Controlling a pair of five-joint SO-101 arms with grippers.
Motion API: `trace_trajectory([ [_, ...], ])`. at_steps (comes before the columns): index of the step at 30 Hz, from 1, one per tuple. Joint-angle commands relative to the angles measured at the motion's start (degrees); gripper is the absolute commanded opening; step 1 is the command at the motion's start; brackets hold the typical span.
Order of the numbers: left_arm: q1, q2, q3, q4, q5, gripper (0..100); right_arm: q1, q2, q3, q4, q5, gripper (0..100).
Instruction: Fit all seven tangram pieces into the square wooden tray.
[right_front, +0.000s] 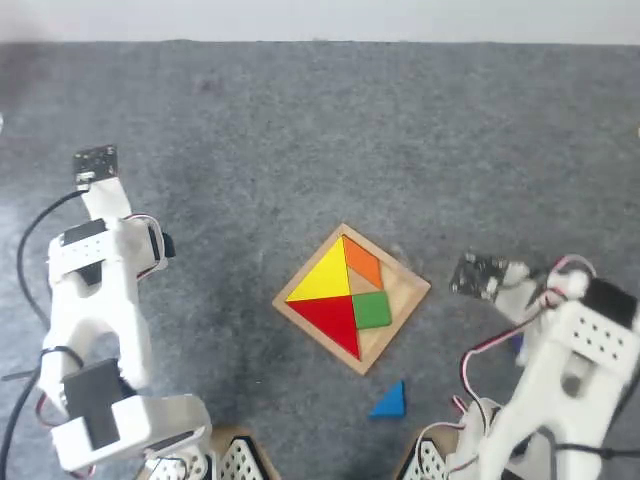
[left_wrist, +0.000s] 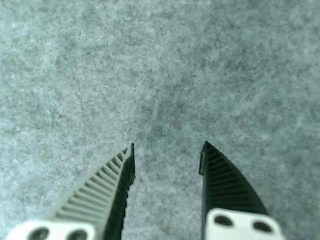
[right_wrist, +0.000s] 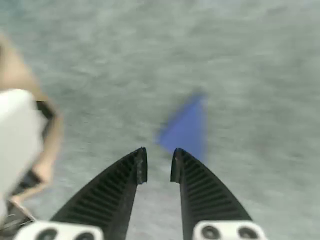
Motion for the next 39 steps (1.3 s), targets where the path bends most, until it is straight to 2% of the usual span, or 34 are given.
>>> trace_trajectory([
  [1, 0.5, -2.1, -0.4, 0.1, 0.3, 21, 2.6, -2.4, 7.2, -5.8, -1.5, 9.9],
  [7, 0.4, -1.8, -0.3, -0.7, 0.4, 21, 2.6, -5.0, 9.3, -6.8, -2.6, 21.7],
  [12, 0.3, -1.8, -0.3, -0.7, 0.4, 21, 5.7, -8.0, 9.0, -8.5, 4.4, 23.9],
  [18, 0.3, -1.8, -0.3, -0.7, 0.4, 21, 10.4, -9.6, 17.9, -18.7, 15.5, 23.9],
  [23, 0.3, -1.8, -0.3, -0.7, 0.5, 21, 10.4, -9.6, 23.5, -26.9, 16.0, 23.9],
  [35, 0.3, -1.8, -0.3, -0.4, 0.5, 21, 10.2, -9.1, 25.1, -31.8, 15.8, 23.8],
  [39, 0.3, -1.8, -0.3, -0.4, 0.5, 21, 7.0, -9.1, 27.6, -33.6, 15.5, 23.8],
])
